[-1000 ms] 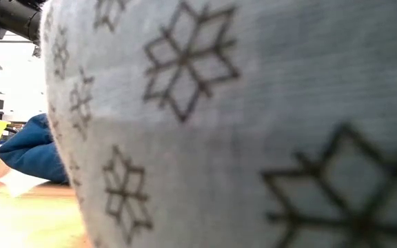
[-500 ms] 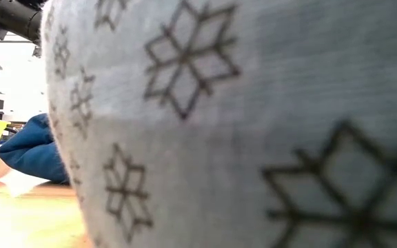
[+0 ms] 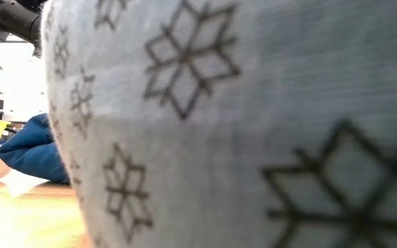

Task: Pick & place medical supplies in basket/bin
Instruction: Put the middle white rolled gauze into the gray bin

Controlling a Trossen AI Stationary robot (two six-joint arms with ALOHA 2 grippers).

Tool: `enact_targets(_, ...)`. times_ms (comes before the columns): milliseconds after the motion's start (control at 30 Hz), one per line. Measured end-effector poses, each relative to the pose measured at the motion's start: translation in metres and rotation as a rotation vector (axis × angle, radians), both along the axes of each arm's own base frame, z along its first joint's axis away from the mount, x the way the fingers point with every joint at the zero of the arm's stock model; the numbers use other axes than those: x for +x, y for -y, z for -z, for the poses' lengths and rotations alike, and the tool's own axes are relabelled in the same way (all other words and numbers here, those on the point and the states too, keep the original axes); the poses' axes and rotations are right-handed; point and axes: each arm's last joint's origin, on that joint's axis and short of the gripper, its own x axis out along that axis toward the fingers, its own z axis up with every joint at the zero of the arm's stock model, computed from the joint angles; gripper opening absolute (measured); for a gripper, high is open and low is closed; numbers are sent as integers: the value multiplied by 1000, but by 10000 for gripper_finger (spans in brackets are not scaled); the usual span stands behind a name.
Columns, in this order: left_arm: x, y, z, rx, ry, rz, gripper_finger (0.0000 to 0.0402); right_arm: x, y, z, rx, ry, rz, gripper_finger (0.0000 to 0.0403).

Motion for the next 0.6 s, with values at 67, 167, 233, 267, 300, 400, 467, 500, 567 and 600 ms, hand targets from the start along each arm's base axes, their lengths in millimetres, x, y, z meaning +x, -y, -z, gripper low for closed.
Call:
enact_targets(67, 1, 0, 1, 0, -5, 0, 355, -1, -2, -1, -19, 11, -6, 33)
enact_targets(167, 1, 0, 1, -4, -1, 6, 355, -2, -5, -2, -38, 25, -13, 33)
enact_targets(233, 1, 1, 0, -16, 6, 21, 355, -1, -8, -8, -50, 57, -18, 33)
enact_targets(267, 2, 1, -1, -19, 14, 31, 355, 0, -9, -12, -54, 78, -17, 33)
enact_targets(300, 2, 2, -1, -25, 22, 44, 355, 1, -11, -17, -51, 104, -17, 33)
enact_targets(400, 3, 2, -4, -36, 50, 76, 355, 3, -14, -31, -85, 183, -14, 33)
enact_targets(467, 3, 3, -5, -42, 59, 93, 355, 5, -15, -39, -89, 248, -11, 33)
enact_targets(500, 3, 3, -5, -44, 62, 100, 355, 6, -16, -43, -94, 282, -9, 33)
enact_targets(567, 4, 3, -5, -45, 64, 104, 355, 7, -16, -50, -114, 349, -12, 33)
enact_targets(600, 4, 3, -6, -45, 67, 105, 355, 9, -17, -53, -128, 385, -18, 33)
